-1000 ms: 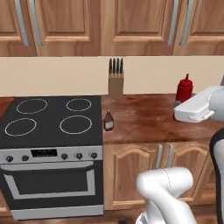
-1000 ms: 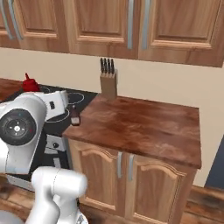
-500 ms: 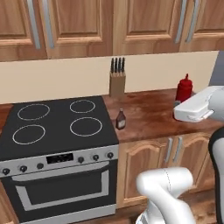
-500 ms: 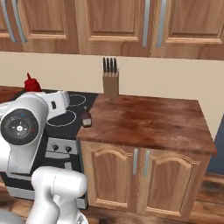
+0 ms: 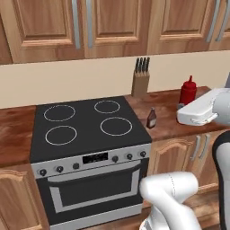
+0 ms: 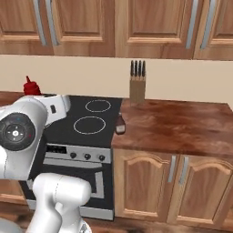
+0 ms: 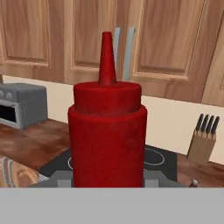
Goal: Take 2 condiments from the cabinet and move them on the counter near the stove.Make sure the condiments are lined up with each other, next to each other.
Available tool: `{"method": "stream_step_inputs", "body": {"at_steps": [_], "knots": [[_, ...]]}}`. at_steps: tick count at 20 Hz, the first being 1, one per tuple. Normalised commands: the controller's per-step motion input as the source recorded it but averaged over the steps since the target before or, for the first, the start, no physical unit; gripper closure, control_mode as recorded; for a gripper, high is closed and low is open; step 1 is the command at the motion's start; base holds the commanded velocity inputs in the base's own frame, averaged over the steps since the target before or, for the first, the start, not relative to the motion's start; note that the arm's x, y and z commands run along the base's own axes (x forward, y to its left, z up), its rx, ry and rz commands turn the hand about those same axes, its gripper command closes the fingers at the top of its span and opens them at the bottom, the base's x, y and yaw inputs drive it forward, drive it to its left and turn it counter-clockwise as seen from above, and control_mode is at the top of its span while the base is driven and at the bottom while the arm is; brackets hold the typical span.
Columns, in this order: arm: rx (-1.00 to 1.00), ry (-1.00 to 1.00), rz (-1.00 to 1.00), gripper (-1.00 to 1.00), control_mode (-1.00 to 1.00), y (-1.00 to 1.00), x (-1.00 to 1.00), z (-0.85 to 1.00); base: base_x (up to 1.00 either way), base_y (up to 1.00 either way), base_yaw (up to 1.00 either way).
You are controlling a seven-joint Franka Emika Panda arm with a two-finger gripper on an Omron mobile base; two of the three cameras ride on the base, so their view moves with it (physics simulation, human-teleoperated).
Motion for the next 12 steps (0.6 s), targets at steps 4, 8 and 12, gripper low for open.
{"method": "stream_step_inputs", "body": {"at_steps": [4, 8, 12], "knots": [[0.00, 0.00, 0.00, 1.00, 1.00, 0.00, 0.00, 0.00, 0.27, 0.28, 0.00], [0.00, 0.00, 0.00, 1.00, 1.00, 0.00, 0.00, 0.00, 0.61, 0.00, 0.00], [0.00, 0.00, 0.00, 1.00, 1.00, 0.00, 0.00, 0.00, 0.68, 0.00, 0.00]]}}
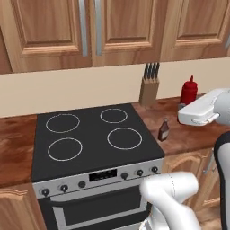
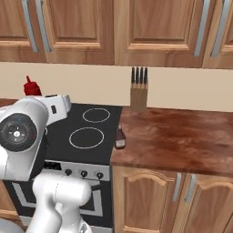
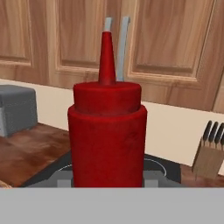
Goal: Take 2 condiments from the cabinet and move them on the counter near the stove.Make sure the condiments are lined up with each other, next to each other.
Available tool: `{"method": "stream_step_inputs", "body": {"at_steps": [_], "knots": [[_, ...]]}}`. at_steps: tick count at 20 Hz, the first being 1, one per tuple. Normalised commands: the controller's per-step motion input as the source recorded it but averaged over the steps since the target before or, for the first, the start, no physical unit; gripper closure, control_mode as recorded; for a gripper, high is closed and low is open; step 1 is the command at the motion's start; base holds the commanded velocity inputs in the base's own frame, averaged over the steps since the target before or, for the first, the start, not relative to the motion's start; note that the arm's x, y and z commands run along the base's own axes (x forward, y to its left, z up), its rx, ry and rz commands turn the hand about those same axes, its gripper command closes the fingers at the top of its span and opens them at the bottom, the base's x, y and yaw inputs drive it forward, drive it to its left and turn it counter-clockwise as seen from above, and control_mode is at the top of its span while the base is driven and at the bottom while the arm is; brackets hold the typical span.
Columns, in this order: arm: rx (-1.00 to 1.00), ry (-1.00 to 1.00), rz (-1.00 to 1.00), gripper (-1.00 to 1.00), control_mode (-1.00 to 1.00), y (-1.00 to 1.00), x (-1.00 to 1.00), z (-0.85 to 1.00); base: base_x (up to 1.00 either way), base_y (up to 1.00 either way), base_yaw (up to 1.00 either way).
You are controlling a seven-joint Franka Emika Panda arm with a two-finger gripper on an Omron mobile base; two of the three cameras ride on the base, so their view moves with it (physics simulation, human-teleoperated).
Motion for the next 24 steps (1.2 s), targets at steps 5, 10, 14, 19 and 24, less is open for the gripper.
{"method": "stream_step_inputs", "body": {"at_steps": [5, 10, 14, 19, 24], "knots": [[0.00, 0.00, 0.00, 1.00, 1.00, 0.00, 0.00, 0.00, 0.59, 0.10, 0.00], [0.00, 0.00, 0.00, 1.00, 1.00, 0.00, 0.00, 0.00, 0.53, 0.10, 0.00], [0.00, 0.00, 0.00, 1.00, 1.00, 0.00, 0.00, 0.00, 0.30, 0.15, -0.02], [0.00, 0.00, 0.00, 1.00, 1.00, 0.00, 0.00, 0.00, 0.12, 0.00, -0.01], [0.00, 0.00, 0.00, 1.00, 1.00, 0.00, 0.00, 0.00, 0.00, 0.00, 0.00]]}}
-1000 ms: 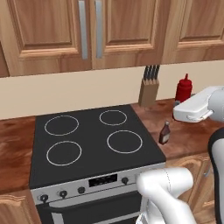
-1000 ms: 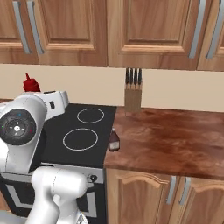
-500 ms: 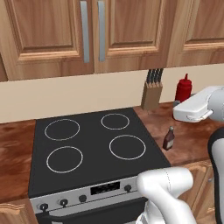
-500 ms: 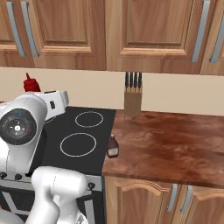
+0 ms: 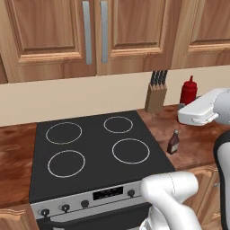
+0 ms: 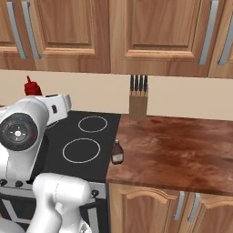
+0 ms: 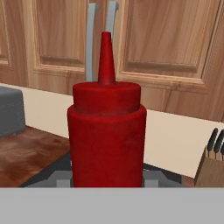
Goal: Take 2 condiments from the cabinet and move them on the counter near the stove.Make sure the condiments are lined up with each other, next to each other.
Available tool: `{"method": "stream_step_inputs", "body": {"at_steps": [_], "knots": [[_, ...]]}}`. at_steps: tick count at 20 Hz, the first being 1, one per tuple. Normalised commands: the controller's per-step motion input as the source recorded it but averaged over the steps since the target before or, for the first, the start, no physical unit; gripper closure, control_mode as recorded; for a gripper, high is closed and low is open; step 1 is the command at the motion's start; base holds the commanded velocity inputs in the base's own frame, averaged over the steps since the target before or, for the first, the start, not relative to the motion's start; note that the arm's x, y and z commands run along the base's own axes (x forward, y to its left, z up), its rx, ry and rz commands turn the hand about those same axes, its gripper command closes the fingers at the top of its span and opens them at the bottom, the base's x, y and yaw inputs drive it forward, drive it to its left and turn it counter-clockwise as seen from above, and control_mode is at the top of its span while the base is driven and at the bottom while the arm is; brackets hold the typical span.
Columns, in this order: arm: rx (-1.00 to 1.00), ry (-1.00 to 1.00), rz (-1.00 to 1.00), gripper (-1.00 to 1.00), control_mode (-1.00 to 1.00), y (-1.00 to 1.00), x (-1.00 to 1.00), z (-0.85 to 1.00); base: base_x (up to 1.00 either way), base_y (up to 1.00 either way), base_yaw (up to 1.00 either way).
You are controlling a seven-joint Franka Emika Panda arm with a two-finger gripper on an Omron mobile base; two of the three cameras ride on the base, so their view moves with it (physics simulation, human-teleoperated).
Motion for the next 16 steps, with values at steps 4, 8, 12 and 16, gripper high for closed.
{"method": "stream_step_inputs", "body": {"at_steps": [4, 8, 12, 16], "knots": [[0.00, 0.00, 0.00, 1.00, 1.00, 0.00, 0.00, 0.00, 0.00, 0.00, 0.00], [0.00, 0.01, 0.00, 1.00, -1.00, -0.02, 0.00, -0.07, 0.00, 0.00, 0.00], [0.00, 0.02, 0.00, 1.00, -1.00, -0.16, 0.00, -0.25, 0.00, 0.00, 0.00], [0.00, 0.03, 0.00, 1.00, -1.00, -0.20, 0.00, -0.25, 0.00, 0.00, 0.00]]}}
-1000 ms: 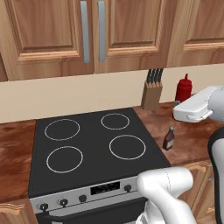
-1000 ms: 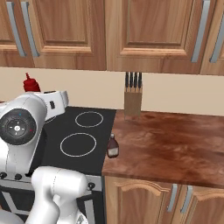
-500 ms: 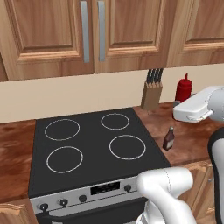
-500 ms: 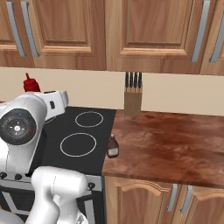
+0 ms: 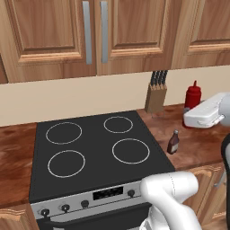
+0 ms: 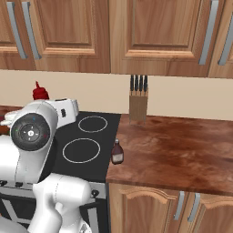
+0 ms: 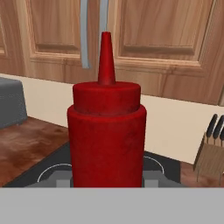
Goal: Take 2 condiments from the cabinet and move them on the counter near the stove.Make sure the condiments are lined up with each other, next to each other.
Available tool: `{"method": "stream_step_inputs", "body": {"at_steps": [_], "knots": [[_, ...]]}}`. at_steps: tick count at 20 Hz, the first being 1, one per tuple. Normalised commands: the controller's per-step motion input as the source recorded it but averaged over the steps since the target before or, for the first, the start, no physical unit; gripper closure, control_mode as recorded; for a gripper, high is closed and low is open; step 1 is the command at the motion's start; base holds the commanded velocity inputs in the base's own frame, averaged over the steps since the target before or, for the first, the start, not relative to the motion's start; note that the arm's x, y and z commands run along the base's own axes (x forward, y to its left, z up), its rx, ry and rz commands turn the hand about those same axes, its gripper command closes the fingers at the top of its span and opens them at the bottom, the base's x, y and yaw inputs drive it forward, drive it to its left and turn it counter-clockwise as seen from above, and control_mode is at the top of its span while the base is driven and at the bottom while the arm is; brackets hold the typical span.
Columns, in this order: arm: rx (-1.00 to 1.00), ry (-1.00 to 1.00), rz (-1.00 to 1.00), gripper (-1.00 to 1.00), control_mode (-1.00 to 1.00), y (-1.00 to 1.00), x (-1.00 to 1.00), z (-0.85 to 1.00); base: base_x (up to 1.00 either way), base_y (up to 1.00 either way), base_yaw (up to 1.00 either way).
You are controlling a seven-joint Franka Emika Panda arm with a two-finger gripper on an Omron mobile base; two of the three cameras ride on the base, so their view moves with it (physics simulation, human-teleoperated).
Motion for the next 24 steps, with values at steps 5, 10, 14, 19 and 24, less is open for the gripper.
{"method": "stream_step_inputs", "body": {"at_steps": [5, 10, 14, 19, 24], "knots": [[0.00, 0.04, 0.00, 1.00, -1.00, -0.24, 0.00, -0.24, 0.00, 0.00, 0.00], [0.00, 0.05, 0.00, 1.00, -1.00, -0.27, 0.00, -0.16, 0.00, 0.00, 0.00], [0.02, 0.07, 0.00, 1.00, -1.00, -0.23, 0.00, -0.11, 0.00, 0.00, 0.00], [0.04, 0.01, 0.00, 1.00, -1.00, -0.23, 0.00, -0.32, 0.00, 0.00, 0.00], [0.07, 0.00, 0.00, 1.00, -1.00, -0.25, 0.00, -0.40, 0.00, 0.00, 0.00]]}}
